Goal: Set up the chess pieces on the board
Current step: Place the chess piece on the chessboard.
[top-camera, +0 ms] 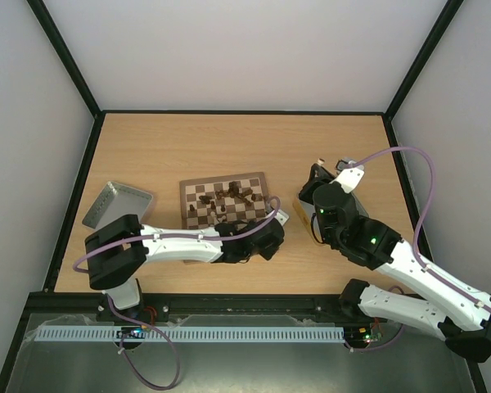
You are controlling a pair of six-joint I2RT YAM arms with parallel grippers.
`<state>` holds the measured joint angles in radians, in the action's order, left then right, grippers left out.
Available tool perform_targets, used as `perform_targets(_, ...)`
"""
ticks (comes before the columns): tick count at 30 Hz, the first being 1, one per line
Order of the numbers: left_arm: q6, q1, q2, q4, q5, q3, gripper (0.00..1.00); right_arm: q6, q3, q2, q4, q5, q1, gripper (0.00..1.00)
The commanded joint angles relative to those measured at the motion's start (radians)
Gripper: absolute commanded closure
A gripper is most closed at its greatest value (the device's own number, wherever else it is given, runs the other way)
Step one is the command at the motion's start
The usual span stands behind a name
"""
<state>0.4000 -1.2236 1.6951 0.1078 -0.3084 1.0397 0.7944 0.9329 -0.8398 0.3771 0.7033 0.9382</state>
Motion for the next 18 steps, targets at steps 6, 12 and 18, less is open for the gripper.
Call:
perform_targets(6,-0.010,-0.002,0.035,-0.054,-0.068,-0.036,0.86,0.017,-0.014,-0.008,0.013,0.031,0.001,0.88)
perform_targets(12,0.001,0.006,0.057,-0.068,-0.072,-0.039,0.85,0.019,-0.011,-0.015,0.011,0.027,0.000,0.88)
perform_targets(18,-0.004,0.010,0.059,-0.071,-0.110,-0.047,0.85,0.017,-0.012,-0.021,0.009,0.022,0.000,0.88)
